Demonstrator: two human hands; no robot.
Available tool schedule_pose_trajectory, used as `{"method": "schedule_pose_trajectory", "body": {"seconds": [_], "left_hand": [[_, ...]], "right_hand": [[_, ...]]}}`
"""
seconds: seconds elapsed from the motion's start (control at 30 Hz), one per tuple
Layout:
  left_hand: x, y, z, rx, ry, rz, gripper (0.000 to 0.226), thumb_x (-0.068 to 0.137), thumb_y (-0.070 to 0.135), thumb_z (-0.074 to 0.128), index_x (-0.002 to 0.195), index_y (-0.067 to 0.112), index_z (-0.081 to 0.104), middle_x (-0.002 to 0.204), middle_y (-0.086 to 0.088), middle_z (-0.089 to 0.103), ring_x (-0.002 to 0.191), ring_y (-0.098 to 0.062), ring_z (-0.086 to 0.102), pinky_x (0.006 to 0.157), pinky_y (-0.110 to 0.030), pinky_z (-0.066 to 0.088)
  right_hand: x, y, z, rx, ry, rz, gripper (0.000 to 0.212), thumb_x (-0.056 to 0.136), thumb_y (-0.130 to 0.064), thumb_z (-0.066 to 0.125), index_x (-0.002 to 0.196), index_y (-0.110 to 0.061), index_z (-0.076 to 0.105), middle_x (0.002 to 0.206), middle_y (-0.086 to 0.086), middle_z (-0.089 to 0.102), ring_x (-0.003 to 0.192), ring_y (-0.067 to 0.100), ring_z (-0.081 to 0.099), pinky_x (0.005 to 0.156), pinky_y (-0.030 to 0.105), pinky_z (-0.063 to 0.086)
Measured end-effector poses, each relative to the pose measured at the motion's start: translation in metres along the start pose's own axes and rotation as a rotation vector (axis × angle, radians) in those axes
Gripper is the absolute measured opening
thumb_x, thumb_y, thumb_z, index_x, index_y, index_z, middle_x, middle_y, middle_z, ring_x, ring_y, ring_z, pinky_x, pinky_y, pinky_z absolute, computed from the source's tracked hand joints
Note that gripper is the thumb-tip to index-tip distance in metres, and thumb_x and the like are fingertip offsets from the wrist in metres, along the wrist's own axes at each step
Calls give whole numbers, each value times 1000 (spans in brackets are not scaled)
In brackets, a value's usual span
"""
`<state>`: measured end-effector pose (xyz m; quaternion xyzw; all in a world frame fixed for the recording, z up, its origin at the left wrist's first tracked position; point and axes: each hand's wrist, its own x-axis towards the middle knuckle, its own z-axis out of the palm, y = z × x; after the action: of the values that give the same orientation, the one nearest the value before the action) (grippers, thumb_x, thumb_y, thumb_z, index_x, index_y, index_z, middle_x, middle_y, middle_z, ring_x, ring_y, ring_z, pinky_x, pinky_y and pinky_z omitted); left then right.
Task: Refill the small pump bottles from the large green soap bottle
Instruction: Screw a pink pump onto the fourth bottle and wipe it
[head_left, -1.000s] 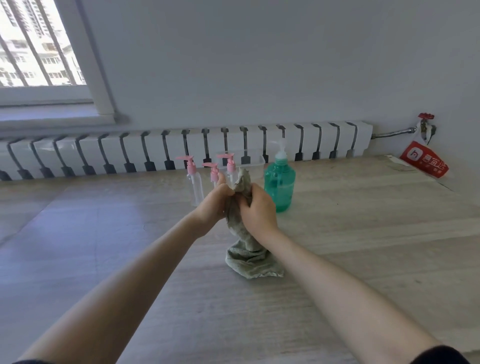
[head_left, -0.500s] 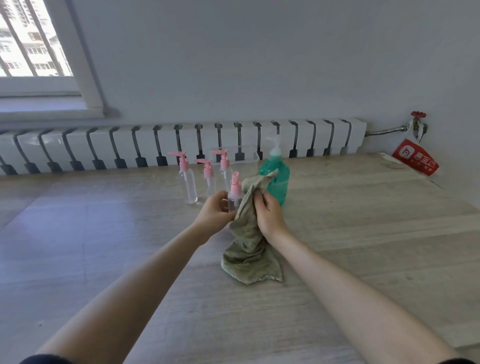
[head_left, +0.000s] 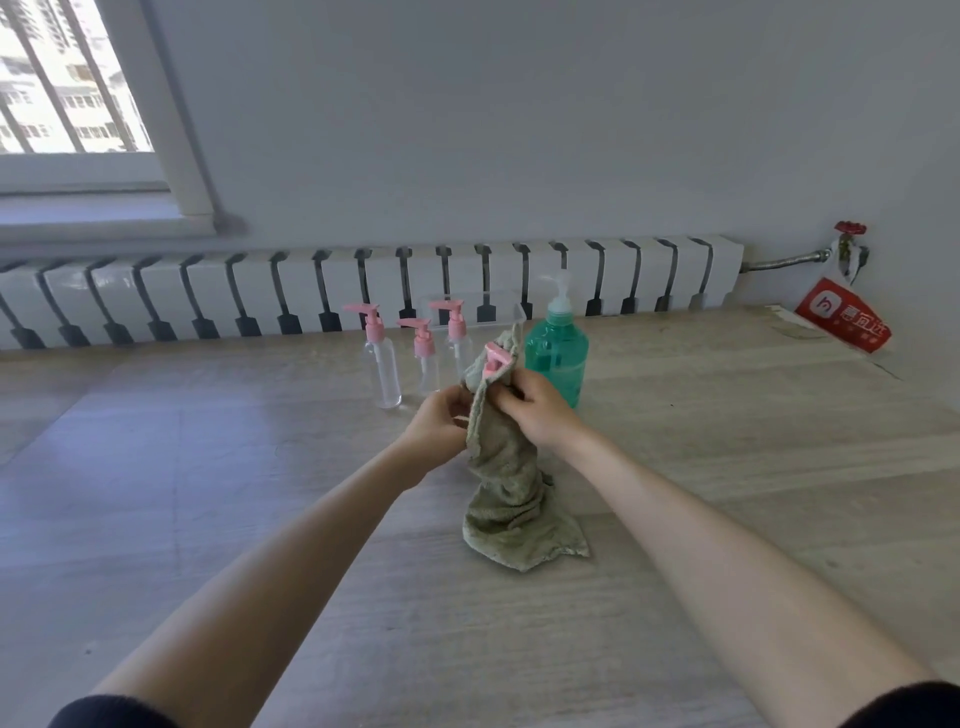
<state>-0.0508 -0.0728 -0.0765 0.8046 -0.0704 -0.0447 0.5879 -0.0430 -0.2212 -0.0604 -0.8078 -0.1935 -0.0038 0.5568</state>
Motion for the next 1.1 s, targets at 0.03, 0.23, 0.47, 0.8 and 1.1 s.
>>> {"method": "schedule_pose_trajectory", "body": {"seconds": [0.03,0.23,0.47,0.8,1.1], "left_hand": [[-2,0,-2,-36,-71,-17,35,82,-8,63,110,11,58,103,-6,67,96,-18,65,72,-21,55],[-2,-4,4,45,-89,77,22,80,-9,62,97,5,68,87,-8,71,84,-17,68,75,-28,57],[3,-2,22,353,220,111,26,88,6,55,65,18,55,67,1,60,71,-18,59,69,-35,53],[0,-11,18,47,161,106,17,71,5,76,77,13,63,78,-8,69,74,-25,68,69,-39,59],[6,9,29,354,406,165,13,82,10,53,70,8,51,62,-3,56,58,-18,47,52,-33,37]], "right_hand": [[0,-1,-6,9,-57,27,13,98,-17,47,105,-19,58,95,-11,60,93,4,57,84,17,43],[-5,4,-2,-20,32,3,15,94,-21,55,105,-13,60,95,-4,64,92,7,60,81,18,46],[-13,12,29,-452,240,-229,21,94,-27,51,107,-10,55,100,1,56,90,13,54,80,23,46],[-8,23,12,-39,545,8,25,100,-12,39,82,-12,56,70,-6,55,65,4,53,64,15,42],[-4,-2,26,207,468,100,21,95,-30,52,104,-13,60,94,0,65,90,11,62,85,25,49]]}}
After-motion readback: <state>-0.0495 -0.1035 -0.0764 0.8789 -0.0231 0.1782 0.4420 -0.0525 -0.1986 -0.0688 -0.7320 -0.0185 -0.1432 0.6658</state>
